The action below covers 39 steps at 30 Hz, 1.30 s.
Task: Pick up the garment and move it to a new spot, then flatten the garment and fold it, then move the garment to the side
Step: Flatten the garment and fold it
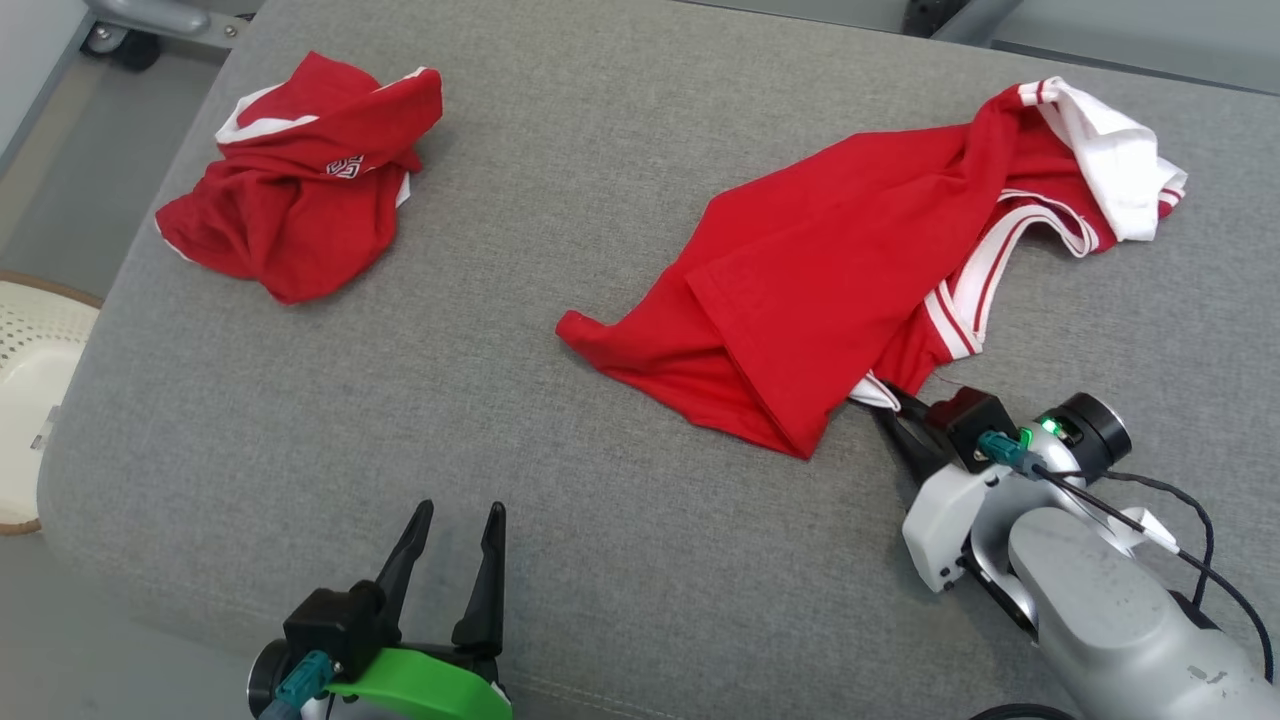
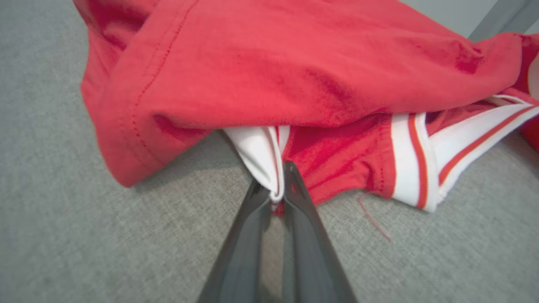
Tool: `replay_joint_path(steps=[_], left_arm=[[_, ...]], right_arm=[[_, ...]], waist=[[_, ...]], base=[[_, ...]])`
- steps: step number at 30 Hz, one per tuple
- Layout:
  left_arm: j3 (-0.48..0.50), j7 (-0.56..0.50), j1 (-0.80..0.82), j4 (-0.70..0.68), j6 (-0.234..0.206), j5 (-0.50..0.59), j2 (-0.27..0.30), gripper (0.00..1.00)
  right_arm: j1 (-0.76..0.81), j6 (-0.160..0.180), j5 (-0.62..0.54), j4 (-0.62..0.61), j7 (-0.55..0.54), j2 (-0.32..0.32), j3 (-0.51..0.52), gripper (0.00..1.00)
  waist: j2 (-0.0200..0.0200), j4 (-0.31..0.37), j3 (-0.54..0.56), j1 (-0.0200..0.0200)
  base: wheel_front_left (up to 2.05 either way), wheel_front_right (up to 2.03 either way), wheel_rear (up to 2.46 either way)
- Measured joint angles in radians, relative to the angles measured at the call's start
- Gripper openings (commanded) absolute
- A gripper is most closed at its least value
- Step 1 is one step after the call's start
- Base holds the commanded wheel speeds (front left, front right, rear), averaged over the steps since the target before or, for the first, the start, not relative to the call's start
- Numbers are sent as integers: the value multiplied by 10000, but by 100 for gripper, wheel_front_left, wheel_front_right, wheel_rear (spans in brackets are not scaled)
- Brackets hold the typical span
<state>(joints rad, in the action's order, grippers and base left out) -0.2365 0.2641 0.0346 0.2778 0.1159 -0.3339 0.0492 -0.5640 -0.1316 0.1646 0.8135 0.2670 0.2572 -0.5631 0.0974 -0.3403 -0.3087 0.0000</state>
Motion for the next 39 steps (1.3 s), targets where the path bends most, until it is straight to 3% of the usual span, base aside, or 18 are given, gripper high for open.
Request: replay_joint_path(steps=[5,11,16,17,18,19,31,35,39], left_arm=[[105,0,-59,-12,29,121,0,100],[165,0,-63,-155,71,213,-2,100],[380,0,-151,-169,75,244,0,100],[412,2,-182,-167,75,265,0,100],[437,0,-218,-153,81,297,-4,100],[458,0,-253,-134,84,332,-2,100],[510,2,-322,-372,119,539,-2,100],[424,2,-335,-489,128,642,-2,100],[359,0,-322,-571,130,748,-2,100]], right_arm=[[892,0,63,-779,0,533,36,0],[2085,0,121,-1476,-13,1490,765,0],[2858,0,148,-1854,-29,1615,1632,0],[2977,0,159,-1937,-31,1551,1787,20],[3068,0,163,-2000,-29,1436,1939,77],[3157,0,176,-2123,-31,1312,2069,100],[3865,0,-136,-5112,-44,-104,4428,100],[4140,2,-389,-6132,-42,-880,4972,100],[4350,0,-481,-6510,-42,-1243,5127,100]], waist=[[0,502,263,0],[0,1287,687,-1],[1,1933,1010,0],[0,2049,1070,0],[1,2161,1133,0],[0,2261,1193,0],[1,2898,1781,0],[0,3087,1948,0],[0,3242,2036,0]], base=[[0,0,0],[0,0,0],[0,0,0],[0,0,0],[0,0,0],[0,0,0],[0,0,0],[0,0,0],[0,0,0]])
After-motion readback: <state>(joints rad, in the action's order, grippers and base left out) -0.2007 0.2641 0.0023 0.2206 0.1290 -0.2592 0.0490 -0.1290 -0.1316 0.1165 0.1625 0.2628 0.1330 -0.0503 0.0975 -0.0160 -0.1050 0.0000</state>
